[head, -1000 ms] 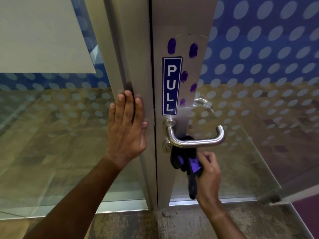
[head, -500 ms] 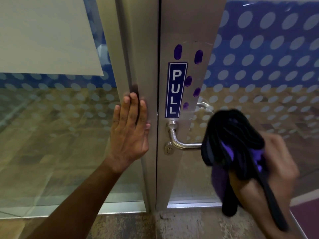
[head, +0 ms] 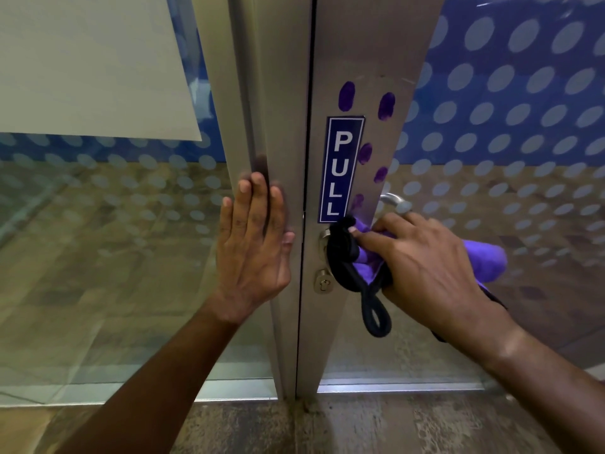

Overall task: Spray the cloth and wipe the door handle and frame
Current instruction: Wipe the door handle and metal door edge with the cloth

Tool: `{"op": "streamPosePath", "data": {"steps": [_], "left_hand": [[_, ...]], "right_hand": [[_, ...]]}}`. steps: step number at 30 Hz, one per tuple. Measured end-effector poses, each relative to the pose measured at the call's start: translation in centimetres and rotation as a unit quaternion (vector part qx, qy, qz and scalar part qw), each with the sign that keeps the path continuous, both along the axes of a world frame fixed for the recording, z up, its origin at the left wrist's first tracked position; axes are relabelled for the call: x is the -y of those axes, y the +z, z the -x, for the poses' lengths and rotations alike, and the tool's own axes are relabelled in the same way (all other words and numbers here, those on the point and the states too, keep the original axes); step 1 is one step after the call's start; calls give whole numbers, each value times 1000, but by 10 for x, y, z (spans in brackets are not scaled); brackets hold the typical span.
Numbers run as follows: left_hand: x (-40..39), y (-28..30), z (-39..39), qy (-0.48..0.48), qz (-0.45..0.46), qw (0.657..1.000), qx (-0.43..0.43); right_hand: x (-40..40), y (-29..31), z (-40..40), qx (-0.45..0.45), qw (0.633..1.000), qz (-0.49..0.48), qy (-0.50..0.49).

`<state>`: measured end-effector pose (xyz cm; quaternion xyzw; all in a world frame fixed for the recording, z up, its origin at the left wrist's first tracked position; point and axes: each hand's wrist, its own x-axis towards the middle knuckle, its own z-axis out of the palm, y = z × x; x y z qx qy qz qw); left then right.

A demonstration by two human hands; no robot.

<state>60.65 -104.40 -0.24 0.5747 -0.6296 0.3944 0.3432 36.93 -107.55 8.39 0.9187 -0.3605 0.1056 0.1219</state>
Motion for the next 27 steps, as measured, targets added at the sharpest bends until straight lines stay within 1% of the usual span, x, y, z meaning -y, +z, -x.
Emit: {"op": "streamPosePath", "data": {"steps": [1, 3, 6, 8, 11, 13, 15, 19, 21, 23, 27], "left_hand": [[0, 0, 0, -1, -1, 1000, -1], [-2, 1, -1, -1, -4, 1000, -1], [-3, 2, 0, -3, -13, 1000, -2], [-4, 2, 1, -1, -14, 1000, -3], [-6, 4, 2, -4, -20, 1000, -6], [-7, 5, 1, -7, -22, 1000, -4], [-7, 5, 1, -5, -24, 1000, -3], [-7, 6, 2, 1, -29, 1000, -8], [-8, 6, 2, -1, -34, 999, -14], [-8, 6, 2, -6, -36, 999, -12], [-8, 8, 1, -10, -36, 999, -11]], "right_hand": [[-3, 4, -1, -4, 1000, -16, -20], [-4, 6, -2, -8, 999, -34, -31], [-7, 8, 1, 31, 997, -64, -26], [-10, 4, -2, 24, 999, -38, 4], [-18, 4, -19, -28, 997, 35, 70], [-21, 8, -33, -70, 993, 53, 84], [-23, 10, -40, -97, 991, 46, 74], [-23, 14, -26, -77, 996, -53, 8], [-24, 15, -23, -88, 993, -72, -14], [-27, 15, -25, -87, 994, -70, -18], [-32, 13, -39, -69, 997, -24, 17]]}}
